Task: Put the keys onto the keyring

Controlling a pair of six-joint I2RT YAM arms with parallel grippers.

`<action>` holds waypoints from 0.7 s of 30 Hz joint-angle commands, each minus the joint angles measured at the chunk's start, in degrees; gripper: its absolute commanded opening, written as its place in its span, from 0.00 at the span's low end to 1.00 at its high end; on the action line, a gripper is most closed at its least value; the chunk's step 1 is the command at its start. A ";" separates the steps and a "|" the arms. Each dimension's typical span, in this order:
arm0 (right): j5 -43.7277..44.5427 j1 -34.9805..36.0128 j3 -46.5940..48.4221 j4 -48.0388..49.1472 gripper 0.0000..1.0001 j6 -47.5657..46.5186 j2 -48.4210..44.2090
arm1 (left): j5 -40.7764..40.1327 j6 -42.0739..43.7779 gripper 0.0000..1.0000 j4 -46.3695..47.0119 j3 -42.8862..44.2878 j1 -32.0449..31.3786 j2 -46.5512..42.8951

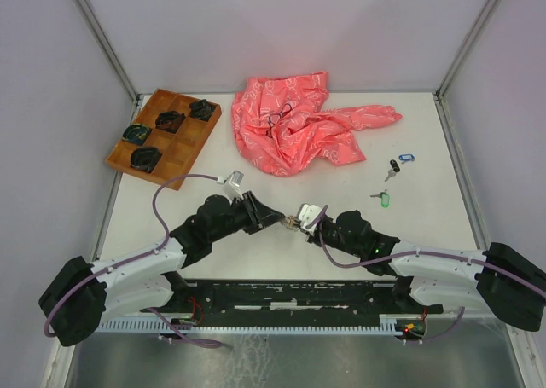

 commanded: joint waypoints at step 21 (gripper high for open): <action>2.52 0.00 2.78 1.91 0.01 0.01 -1.38 | -0.14 3.92 0.03 -2.44 2.29 -0.12 -3.39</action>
